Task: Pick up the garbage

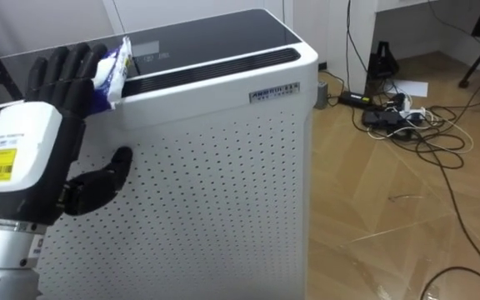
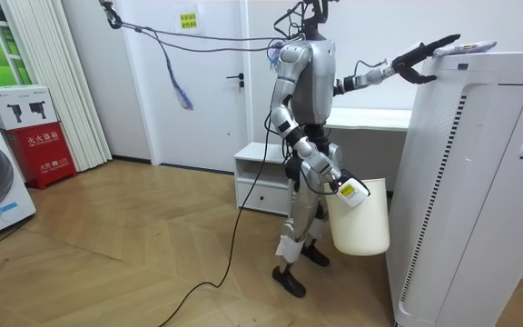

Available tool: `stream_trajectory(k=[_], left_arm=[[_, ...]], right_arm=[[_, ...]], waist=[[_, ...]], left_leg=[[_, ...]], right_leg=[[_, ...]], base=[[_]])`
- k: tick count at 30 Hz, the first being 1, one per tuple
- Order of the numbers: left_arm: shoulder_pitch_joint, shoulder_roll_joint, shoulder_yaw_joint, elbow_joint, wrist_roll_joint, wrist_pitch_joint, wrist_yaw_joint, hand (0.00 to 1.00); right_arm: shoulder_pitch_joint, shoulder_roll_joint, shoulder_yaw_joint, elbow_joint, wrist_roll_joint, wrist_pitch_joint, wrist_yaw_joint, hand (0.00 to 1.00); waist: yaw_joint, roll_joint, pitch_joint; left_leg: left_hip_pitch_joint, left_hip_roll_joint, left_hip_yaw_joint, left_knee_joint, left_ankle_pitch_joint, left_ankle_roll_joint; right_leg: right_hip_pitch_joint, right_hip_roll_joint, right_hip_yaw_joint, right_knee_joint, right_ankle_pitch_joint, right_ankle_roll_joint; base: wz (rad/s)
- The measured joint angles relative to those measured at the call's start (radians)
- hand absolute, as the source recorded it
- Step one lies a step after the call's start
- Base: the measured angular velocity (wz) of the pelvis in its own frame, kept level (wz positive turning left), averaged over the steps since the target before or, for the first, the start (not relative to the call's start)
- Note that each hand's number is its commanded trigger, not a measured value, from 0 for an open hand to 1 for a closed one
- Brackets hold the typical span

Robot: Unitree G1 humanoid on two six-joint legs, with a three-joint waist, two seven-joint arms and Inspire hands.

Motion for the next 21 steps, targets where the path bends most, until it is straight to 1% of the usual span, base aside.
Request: stream_trajectory(k=[3, 5, 6, 8, 9, 10, 12, 14, 15, 16, 18, 21], left_arm=[[0.008, 0.006, 0.0, 0.0, 0.0, 0.013, -0.022, 0.0], [0.011, 0.009, 0.0, 0.0, 0.001, 0.03, -0.034, 0.0], [0.011, 0.011, 0.0, 0.0, 0.002, 0.033, -0.038, 0.0], [0.013, 0.029, 0.001, 0.001, 0.01, 0.042, -0.05, 0.0], [0.013, 0.031, 0.001, 0.001, 0.01, 0.046, -0.052, 0.16], [0.013, 0.035, 0.001, 0.0, 0.01, 0.053, -0.059, 0.41], [0.013, 0.043, 0.001, 0.0, 0.01, 0.063, -0.071, 1.0], [0.013, 0.056, 0.001, -0.001, 0.01, 0.075, -0.082, 1.0], [0.012, 0.06, 0.008, -0.002, 0.01, 0.08, -0.086, 1.0], [0.01, 0.06, 0.022, -0.003, 0.011, 0.084, -0.09, 1.0], [0.008, 0.061, 0.036, -0.018, 0.011, 0.097, -0.098, 1.0], [0.01, 0.061, 0.062, -0.063, 0.011, 0.11, -0.117, 1.0]], right_arm=[[0.0, -0.001, 0.0, -0.001, 0.0, 0.017, -0.002, 1.0], [0.0, -0.002, 0.0, -0.002, 0.0, 0.027, -0.002, 1.0], [0.0, -0.003, 0.0, -0.002, 0.0, 0.029, -0.002, 1.0], [0.0, -0.006, 0.0, -0.002, 0.0, 0.032, -0.001, 1.0], [0.0, -0.007, 0.0, -0.002, 0.0, 0.033, -0.001, 1.0], [0.0, -0.011, 0.0, -0.003, 0.0, 0.033, -0.001, 1.0], [0.0, -0.019, 0.0, -0.003, 0.0, 0.033, -0.001, 1.0], [0.0, -0.027, 0.0, -0.009, 0.0, 0.036, -0.001, 1.0], [0.0, -0.03, 0.0, -0.021, 0.0, 0.045, -0.001, 1.0], [0.0, -0.032, 0.0, -0.036, -0.001, 0.057, -0.001, 1.0], [0.0, -0.038, 0.0, -0.049, -0.001, 0.068, 0.0, 1.0], [0.0, -0.045, -0.001, -0.068, -0.001, 0.09, 0.001, 1.0]], waist=[[-0.001, 0.003, -0.0017], [-0.001, 0.008, -0.0052], [-0.001, 0.008, -0.0056], [-0.001, 0.009, -0.0058], [-0.001, 0.009, -0.0058], [0.0, 0.01, -0.0063], [-0.002, 0.012, -0.0072], [-0.001, 0.014, -0.0069], [-0.001, 0.015, -0.0068], [-0.002, 0.017, -0.0059], [-0.003, 0.021, -0.0044], [0.0, 0.025, -0.0035]], left_leg=[[0.0, 0.0, 0.001, 0.0, 0.0, 0.0], [0.0, 0.0, 0.001, 0.0, 0.0, 0.0], [0.0, 0.0, 0.001, 0.0, 0.0, 0.0], [0.0, 0.001, 0.002, 0.0, 0.0, 0.0], [0.001, 0.001, 0.002, 0.0, 0.0, 0.0], [0.001, 0.001, 0.003, 0.0, 0.0, 0.0], [0.001, 0.001, 0.003, 0.0, 0.0, 0.0], [0.0, 0.001, 0.004, 0.0, 0.0, 0.0], [0.0, 0.002, 0.008, -0.001, 0.0, 0.0], [0.0, 0.003, 0.01, -0.002, 0.0, 0.0], [-0.001, 0.003, 0.01, -0.003, 0.0, 0.0], [-0.001, 0.003, 0.01, -0.003, 0.0, -0.001]], right_leg=[[-0.001, 0.0, 0.0, 0.001, 0.0, 0.0], [-0.001, 0.0, 0.0, 0.002, 0.0, -0.001], [-0.002, 0.0, 0.0, 0.003, -0.001, -0.001], [-0.007, -0.001, 0.0, 0.016, -0.008, -0.002], [-0.007, -0.001, 0.0, 0.018, -0.009, -0.002], [-0.007, -0.002, 0.0, 0.018, -0.009, -0.002], [-0.007, -0.002, 0.0, 0.018, -0.009, -0.002], [-0.008, -0.002, 0.0, 0.018, -0.009, -0.002], [-0.012, -0.002, 0.0, 0.018, -0.011, -0.003], [-0.015, -0.002, 0.0, 0.019, -0.012, -0.003], [-0.016, -0.003, -0.001, 0.02, -0.013, -0.003], [-0.015, -0.003, -0.003, 0.021, -0.014, -0.004]], base=[[0.0], [0.0], [0.0], [0.0], [0.0], [0.0], [0.0], [-0.02], [-0.06], [-0.07], [-0.02], [0.03]])
